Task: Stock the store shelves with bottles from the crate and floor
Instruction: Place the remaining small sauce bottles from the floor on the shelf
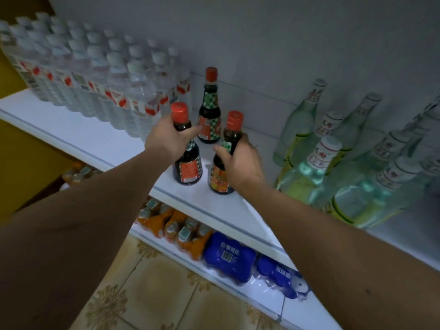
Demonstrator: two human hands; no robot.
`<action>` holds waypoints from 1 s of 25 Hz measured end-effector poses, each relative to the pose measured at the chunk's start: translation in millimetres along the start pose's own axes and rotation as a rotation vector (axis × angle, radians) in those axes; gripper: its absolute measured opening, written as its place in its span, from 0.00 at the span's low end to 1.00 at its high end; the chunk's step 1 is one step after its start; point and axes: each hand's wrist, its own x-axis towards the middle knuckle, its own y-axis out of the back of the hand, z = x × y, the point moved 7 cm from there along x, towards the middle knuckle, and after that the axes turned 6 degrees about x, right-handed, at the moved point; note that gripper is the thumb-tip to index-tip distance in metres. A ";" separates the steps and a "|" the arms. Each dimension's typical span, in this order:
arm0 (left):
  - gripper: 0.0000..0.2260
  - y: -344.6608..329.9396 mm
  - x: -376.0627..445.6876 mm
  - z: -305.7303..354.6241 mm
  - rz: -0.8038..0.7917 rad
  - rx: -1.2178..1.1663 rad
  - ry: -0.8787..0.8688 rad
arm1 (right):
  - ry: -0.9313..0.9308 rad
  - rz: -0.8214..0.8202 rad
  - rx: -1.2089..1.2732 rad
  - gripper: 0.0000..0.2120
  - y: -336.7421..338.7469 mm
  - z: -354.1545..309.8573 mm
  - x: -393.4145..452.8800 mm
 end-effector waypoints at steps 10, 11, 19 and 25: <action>0.26 -40.6 -13.3 -28.9 -0.062 -0.096 0.033 | -0.058 -0.041 0.059 0.28 -11.0 13.3 8.3; 0.26 -41.3 -11.1 -29.1 -0.069 -0.103 0.031 | -0.075 -0.031 0.063 0.29 -11.7 14.2 12.8; 0.27 -41.9 12.5 -27.5 -0.090 -0.113 0.080 | -0.164 -0.035 0.124 0.37 -13.8 21.0 61.3; 0.30 -39.9 34.1 -26.6 -0.136 -0.171 0.143 | -0.130 0.002 0.143 0.39 -17.6 26.5 91.8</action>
